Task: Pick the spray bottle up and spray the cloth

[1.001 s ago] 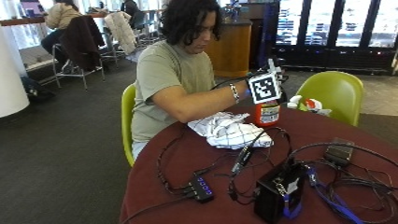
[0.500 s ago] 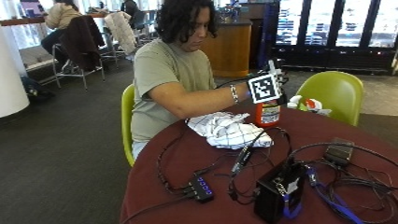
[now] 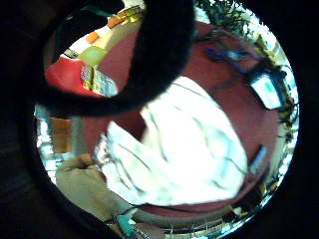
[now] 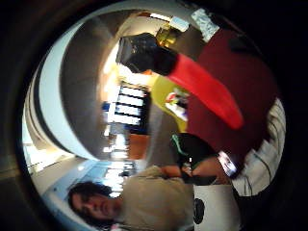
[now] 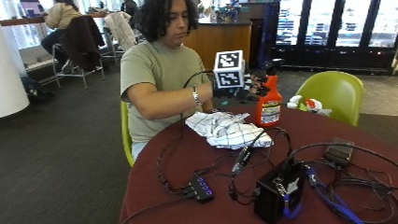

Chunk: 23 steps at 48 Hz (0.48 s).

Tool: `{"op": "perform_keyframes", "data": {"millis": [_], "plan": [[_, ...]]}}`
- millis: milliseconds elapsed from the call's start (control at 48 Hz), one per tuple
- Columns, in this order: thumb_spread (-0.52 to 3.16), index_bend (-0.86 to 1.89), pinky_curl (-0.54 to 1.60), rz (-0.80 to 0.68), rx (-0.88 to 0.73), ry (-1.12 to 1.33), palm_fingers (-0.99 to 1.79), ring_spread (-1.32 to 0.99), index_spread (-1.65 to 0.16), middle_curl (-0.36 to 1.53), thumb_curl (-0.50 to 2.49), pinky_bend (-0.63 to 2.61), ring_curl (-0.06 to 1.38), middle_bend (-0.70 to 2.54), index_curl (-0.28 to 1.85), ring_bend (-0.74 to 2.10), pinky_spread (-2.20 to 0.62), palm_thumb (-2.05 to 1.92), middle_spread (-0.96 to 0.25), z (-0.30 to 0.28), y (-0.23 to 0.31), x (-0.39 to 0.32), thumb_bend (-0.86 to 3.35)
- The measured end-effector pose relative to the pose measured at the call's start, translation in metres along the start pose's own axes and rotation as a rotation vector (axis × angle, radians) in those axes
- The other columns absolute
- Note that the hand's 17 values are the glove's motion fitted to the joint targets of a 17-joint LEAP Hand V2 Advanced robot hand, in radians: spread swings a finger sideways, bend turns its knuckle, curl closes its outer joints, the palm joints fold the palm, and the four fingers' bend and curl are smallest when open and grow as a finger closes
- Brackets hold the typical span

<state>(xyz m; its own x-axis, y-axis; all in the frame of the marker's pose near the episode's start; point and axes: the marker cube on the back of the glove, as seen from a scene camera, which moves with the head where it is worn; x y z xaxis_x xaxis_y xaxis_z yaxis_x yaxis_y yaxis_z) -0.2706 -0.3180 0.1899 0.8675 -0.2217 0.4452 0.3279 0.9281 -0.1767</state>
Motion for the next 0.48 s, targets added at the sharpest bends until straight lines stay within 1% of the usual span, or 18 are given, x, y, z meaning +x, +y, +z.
{"op": "perform_keyframes", "data": {"millis": [188, 334, 479], "plan": [[0.95, 0.14, 0.34, 0.014, -0.006, 0.277, 0.28, -0.02, -0.36, 0.4, 0.51, 0.31, 0.36, 0.27, 0.35, 0.37, 0.21, 0.59, 0.02, -0.036, 0.075, 0.017, -0.05], [0.97, 0.15, 0.32, -0.055, -0.036, 0.406, 0.28, -0.01, -0.37, 0.39, 0.47, 0.23, 0.35, 0.26, 0.33, 0.37, 0.18, 0.59, 0.03, -0.052, 0.117, 0.02, -0.03], [0.99, 0.14, 0.32, -0.086, -0.013, 0.459, 0.29, -0.02, -0.38, 0.38, 0.45, 0.2, 0.34, 0.27, 0.31, 0.36, 0.15, 0.65, 0.03, -0.052, 0.143, 0.019, -0.02]]}}
